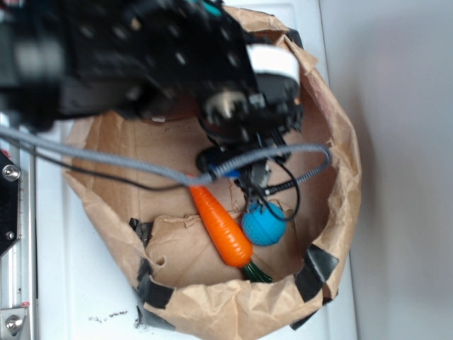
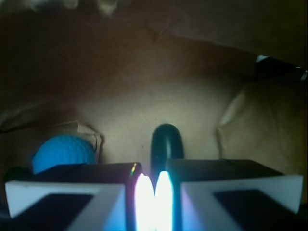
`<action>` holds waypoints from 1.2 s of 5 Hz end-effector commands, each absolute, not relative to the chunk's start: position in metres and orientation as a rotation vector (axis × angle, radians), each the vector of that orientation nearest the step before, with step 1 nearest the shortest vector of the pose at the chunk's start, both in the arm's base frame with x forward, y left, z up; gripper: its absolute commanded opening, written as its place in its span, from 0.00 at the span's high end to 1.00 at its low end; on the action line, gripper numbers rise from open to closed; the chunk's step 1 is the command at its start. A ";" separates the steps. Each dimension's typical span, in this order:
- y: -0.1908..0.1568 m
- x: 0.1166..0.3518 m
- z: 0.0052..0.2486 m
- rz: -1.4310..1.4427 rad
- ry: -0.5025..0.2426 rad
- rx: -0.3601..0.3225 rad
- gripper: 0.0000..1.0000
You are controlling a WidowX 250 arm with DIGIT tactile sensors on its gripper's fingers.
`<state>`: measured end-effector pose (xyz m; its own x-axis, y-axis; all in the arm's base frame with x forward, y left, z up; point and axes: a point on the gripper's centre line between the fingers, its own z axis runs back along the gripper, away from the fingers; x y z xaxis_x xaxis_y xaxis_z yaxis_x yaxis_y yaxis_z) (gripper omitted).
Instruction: Grab the plastic pickle.
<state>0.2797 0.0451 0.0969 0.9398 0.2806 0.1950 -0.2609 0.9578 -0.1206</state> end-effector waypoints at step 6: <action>0.022 0.305 0.035 0.126 -0.232 0.080 0.00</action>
